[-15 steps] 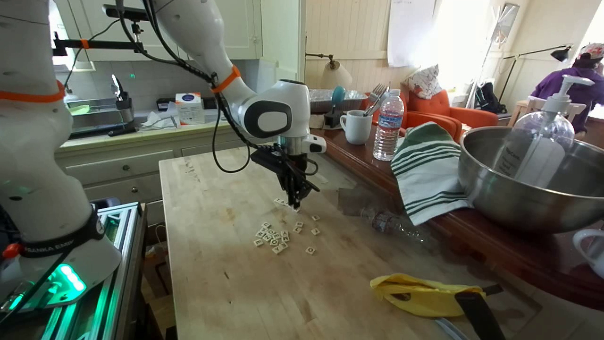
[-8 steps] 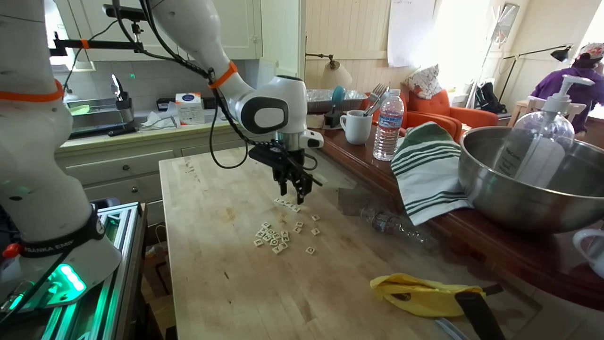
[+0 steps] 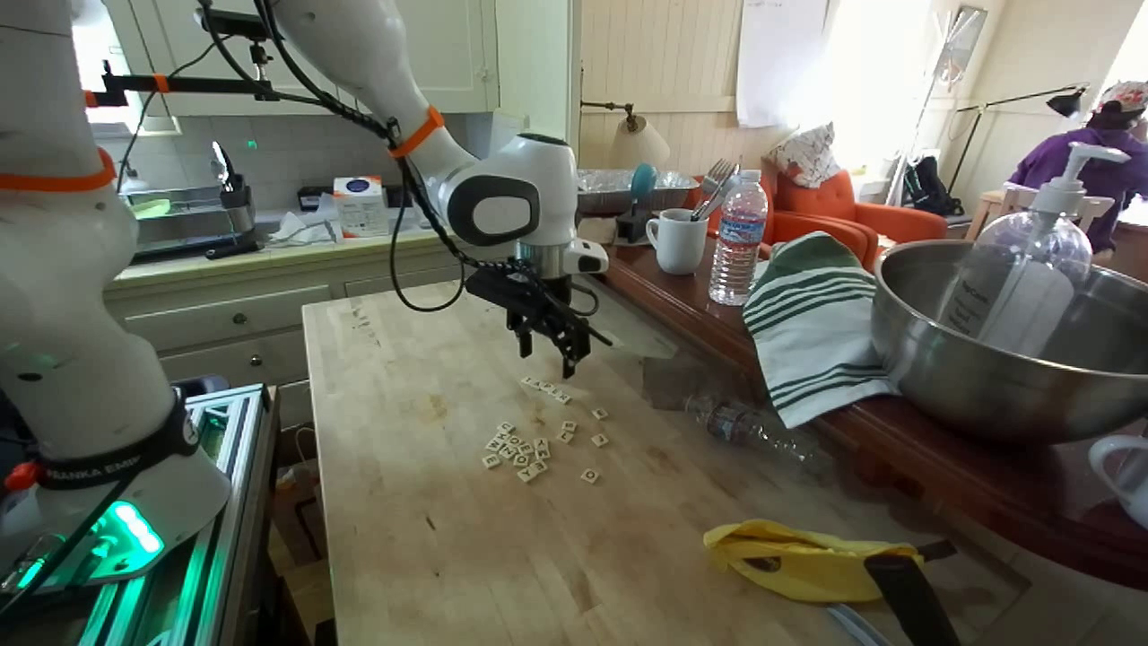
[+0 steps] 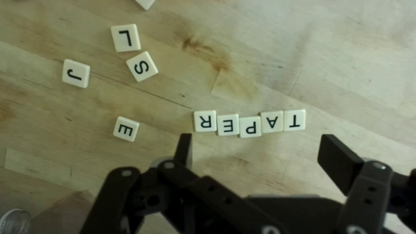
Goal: Align the blocks on the table
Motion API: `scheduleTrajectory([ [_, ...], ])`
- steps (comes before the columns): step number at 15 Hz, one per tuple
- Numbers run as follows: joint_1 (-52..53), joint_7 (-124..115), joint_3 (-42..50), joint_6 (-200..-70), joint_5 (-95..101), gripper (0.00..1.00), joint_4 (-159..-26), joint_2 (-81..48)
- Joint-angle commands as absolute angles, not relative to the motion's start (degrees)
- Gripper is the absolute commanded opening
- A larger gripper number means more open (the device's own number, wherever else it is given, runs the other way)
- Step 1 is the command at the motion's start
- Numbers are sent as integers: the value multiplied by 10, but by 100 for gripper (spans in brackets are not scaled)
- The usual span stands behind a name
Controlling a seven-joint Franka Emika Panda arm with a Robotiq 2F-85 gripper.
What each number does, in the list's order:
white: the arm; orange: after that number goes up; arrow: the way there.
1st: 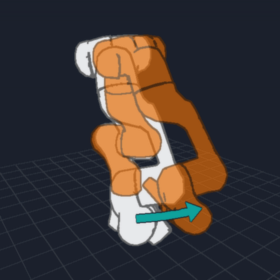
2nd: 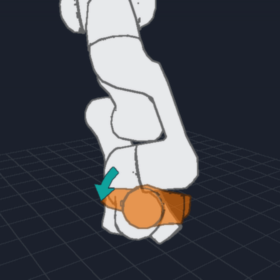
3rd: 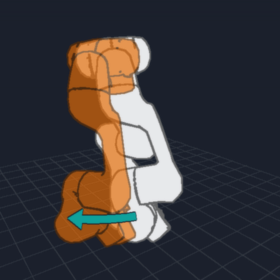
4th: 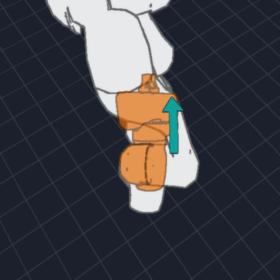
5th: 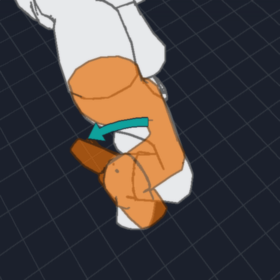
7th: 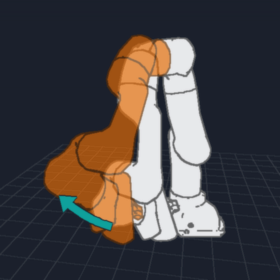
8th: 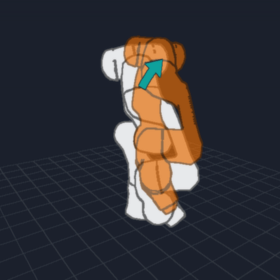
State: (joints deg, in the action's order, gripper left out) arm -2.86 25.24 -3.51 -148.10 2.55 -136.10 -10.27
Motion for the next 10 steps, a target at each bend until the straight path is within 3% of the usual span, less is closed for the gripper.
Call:
scheduleTrajectory([
  [1, -29, 273, -40, -1461, 8, 100, -1378, -78],
  [10, -22, 263, -34, -1471, 14, 100, -1373, -77],
])
